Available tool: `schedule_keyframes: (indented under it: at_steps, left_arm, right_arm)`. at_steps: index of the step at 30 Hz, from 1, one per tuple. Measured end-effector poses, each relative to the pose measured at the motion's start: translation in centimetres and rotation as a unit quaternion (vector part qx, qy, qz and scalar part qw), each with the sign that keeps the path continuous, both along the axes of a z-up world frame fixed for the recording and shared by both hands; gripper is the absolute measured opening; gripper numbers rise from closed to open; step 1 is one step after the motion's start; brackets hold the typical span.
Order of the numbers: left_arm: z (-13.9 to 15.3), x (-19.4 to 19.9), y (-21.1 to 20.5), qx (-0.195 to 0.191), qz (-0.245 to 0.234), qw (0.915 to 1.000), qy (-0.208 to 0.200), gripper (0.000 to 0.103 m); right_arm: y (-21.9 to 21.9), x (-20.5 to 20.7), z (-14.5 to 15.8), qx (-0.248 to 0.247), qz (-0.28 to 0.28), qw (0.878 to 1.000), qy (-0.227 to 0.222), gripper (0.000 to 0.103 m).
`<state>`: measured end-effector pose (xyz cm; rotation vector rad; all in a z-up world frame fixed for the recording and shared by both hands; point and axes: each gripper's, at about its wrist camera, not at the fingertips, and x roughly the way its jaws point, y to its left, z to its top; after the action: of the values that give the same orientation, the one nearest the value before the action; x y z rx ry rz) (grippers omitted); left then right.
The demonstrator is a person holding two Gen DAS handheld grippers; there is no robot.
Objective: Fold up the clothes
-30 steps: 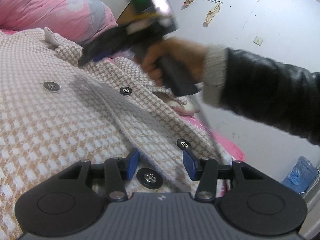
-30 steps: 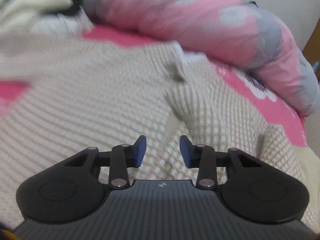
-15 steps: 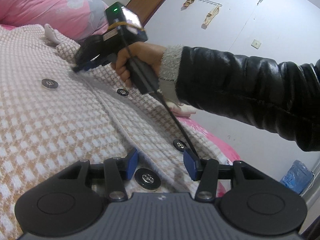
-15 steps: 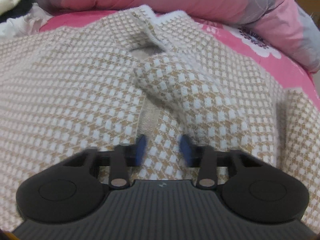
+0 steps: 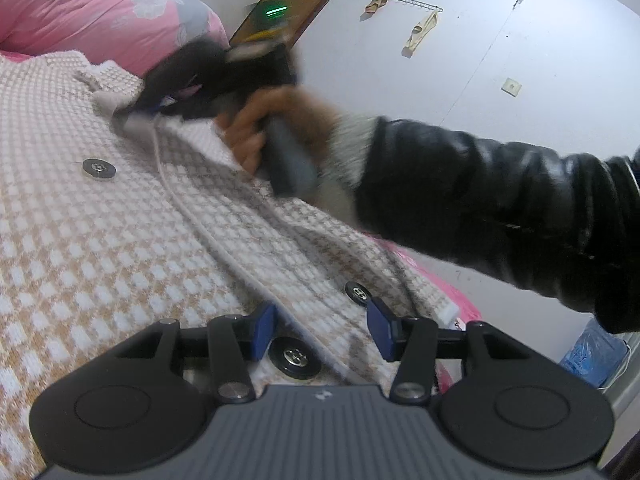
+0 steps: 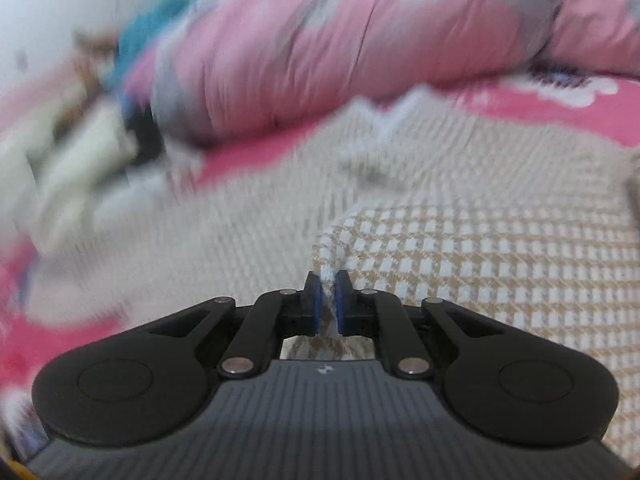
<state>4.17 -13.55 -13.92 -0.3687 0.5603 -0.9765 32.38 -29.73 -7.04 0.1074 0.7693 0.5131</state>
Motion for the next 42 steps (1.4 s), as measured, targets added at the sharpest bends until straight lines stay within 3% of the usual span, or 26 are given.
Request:
schedule_keyframes:
  at_steps: [2, 5, 6, 8, 10, 13, 19, 25, 29, 34, 37, 40, 42]
  left_arm:
    - [0.0, 0.0, 0.1, -0.001, 0.000, 1.0000, 0.001, 0.050]
    - [0.0, 0.0, 0.1, -0.003, -0.001, 1.0000, 0.002, 0.050]
    - [0.0, 0.0, 0.1, -0.003, -0.002, 1.0000, 0.002, 0.050]
    - [-0.1, 0.1, 0.0, -0.004, -0.002, 1.0000, 0.003, 0.050]
    - [-0.1, 0.2, -0.1, -0.004, -0.002, 1.0000, 0.003, 0.050]
    - [-0.1, 0.3, 0.0, -0.005, -0.002, 1.0000, 0.003, 0.050]
    - [-0.4, 0.4, 0.2, -0.014, -0.004, 0.9999, 0.005, 0.050]
    - [-0.7, 0.7, 0.3, -0.020, -0.007, 0.9997, 0.012, 0.050]
    - [-0.9, 0.8, 0.3, -0.023, -0.007, 0.9996, 0.015, 0.050]
    - [-1.0, 0.7, 0.2, -0.024, -0.007, 0.9996, 0.015, 0.050]
    - [-1.2, 1.0, 0.2, -0.024, -0.007, 0.9996, 0.015, 0.050]
    - [-1.2, 0.9, 0.2, -0.024, -0.006, 0.9996, 0.013, 0.050]
    - [-1.1, 0.9, 0.3, -0.025, -0.007, 0.9996, 0.014, 0.050]
  right_arm:
    - [1.7, 0.4, -2.0, -0.053, 0.013, 0.998, 0.007, 0.008]
    - [2.1, 0.3, -1.8, -0.056, 0.010, 0.998, -0.006, 0.012]
    - [2.3, 0.3, -1.6, -0.056, 0.012, 0.998, -0.009, 0.020]
    - [2.3, 0.3, -0.2, -0.052, 0.024, 0.998, -0.010, 0.026]
    - [1.8, -0.3, 1.9, -0.024, 0.036, 0.998, -0.038, 0.026]
    - [0.9, 0.3, 4.3, -0.003, 0.012, 0.997, -0.074, 0.027]
    - [0.5, 7.9, 2.7, -0.068, -0.093, 0.992, -0.044, 0.018]
    - [2.6, 16.9, 0.7, -0.058, -0.132, 0.989, -0.039, 0.016]
    - [3.4, 20.4, -1.5, -0.055, -0.148, 0.987, -0.033, 0.016]
    - [4.2, 21.3, -2.0, -0.065, -0.159, 0.984, -0.049, 0.015]
    - [3.9, 20.8, -0.9, -0.064, -0.159, 0.984, -0.049, 0.015]
    - [2.6, 18.4, 1.2, -0.014, -0.162, 0.985, -0.063, 0.017]
    - [2.3, 16.0, 2.5, -0.012, -0.146, 0.987, -0.070, 0.017]
